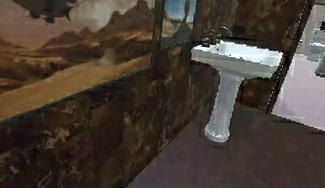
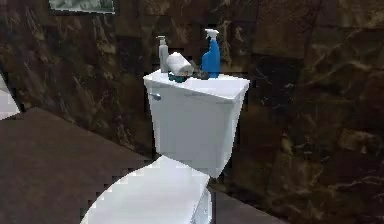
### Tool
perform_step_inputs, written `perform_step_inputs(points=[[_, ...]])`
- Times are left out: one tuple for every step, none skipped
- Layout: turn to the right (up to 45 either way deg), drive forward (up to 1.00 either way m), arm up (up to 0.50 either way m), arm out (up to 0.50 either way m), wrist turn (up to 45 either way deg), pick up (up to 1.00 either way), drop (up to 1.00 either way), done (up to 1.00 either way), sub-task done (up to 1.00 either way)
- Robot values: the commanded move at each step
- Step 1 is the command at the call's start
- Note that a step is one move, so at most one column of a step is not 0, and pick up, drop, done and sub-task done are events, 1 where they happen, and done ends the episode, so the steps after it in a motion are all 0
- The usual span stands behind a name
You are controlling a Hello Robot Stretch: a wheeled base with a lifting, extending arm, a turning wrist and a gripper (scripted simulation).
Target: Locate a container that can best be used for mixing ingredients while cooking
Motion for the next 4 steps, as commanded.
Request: perform_step_inputs(points=[[-15.0,0.00,0.00,0.00,0.0,0.00,0.00,0.00,0.00],[0.0,0.40,0.00,0.00,0.0,0.00,0.00,0.00,0.00],[39.0,0.00,0.00,0.00,0.0,0.00,0.00,0.00,0.00],[0.0,0.30,0.00,0.00,0.0,0.00,0.00,0.00,0.00]])
